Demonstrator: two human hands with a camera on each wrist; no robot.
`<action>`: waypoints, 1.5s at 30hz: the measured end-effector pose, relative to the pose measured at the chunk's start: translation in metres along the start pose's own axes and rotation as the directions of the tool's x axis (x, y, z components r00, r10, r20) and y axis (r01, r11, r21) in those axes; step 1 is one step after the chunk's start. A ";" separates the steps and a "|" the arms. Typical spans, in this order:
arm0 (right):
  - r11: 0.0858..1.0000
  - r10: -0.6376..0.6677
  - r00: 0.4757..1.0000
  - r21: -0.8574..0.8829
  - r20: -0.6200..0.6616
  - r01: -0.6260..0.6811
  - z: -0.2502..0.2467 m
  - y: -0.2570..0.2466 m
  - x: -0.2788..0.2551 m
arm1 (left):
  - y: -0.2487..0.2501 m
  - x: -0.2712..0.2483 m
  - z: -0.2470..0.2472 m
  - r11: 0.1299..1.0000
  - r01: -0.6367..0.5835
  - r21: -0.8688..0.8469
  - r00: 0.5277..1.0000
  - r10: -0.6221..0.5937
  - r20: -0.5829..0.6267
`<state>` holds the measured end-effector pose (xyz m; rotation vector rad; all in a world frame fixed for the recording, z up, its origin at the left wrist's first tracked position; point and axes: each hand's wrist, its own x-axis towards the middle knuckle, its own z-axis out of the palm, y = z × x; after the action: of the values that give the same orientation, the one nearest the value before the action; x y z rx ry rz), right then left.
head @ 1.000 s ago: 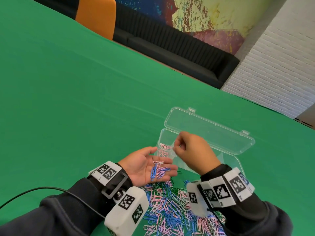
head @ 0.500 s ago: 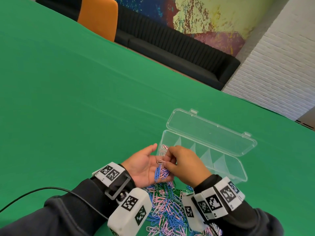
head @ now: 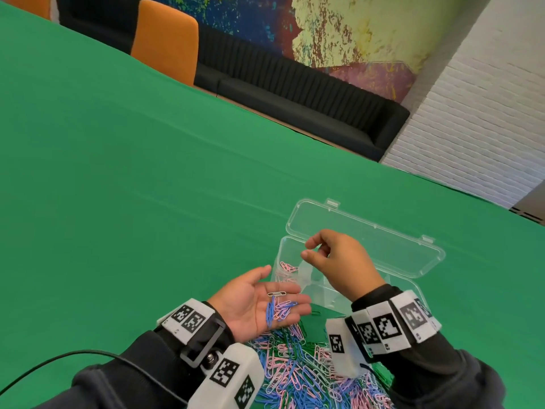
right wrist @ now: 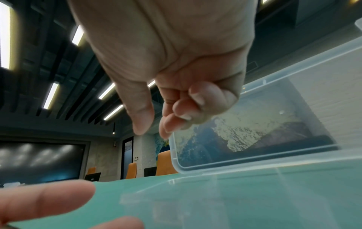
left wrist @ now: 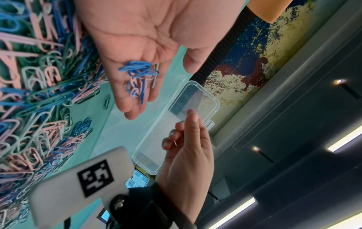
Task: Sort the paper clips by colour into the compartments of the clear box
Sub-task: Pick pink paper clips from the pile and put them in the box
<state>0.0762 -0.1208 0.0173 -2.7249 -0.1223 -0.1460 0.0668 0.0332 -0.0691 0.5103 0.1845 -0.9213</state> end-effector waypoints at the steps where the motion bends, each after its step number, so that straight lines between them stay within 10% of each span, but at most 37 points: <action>1: 1.000 -0.004 1.000 0.016 0.015 0.004 -0.002 0.002 -0.001 | 0.000 0.001 0.000 1.000 -0.009 -0.011 1.000 0.009 -0.003; 8: 0.983 -0.170 0.927 -0.008 0.333 0.183 0.006 0.003 -0.034 | -0.004 0.001 -0.002 1.000 -0.026 -0.011 0.998 0.027 0.061; 26: 0.980 -0.168 0.968 -0.073 0.185 0.184 0.009 0.020 -0.055 | -0.006 -0.005 0.005 0.999 0.015 0.033 0.995 -0.018 0.098; 37: 0.999 0.052 0.997 0.012 0.058 -0.053 -0.020 0.031 -0.023 | -0.006 -0.005 0.006 1.000 0.015 0.014 0.998 -0.016 0.058; 45: 0.992 -0.130 0.970 0.026 0.203 0.127 0.007 -0.011 -0.064 | -0.010 -0.006 0.009 0.992 -0.081 -0.095 0.993 0.088 0.076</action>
<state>0.0126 -0.1125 0.0075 -2.7127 -0.3579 0.0995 0.0547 0.0278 -0.0631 0.3922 0.1305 -0.8451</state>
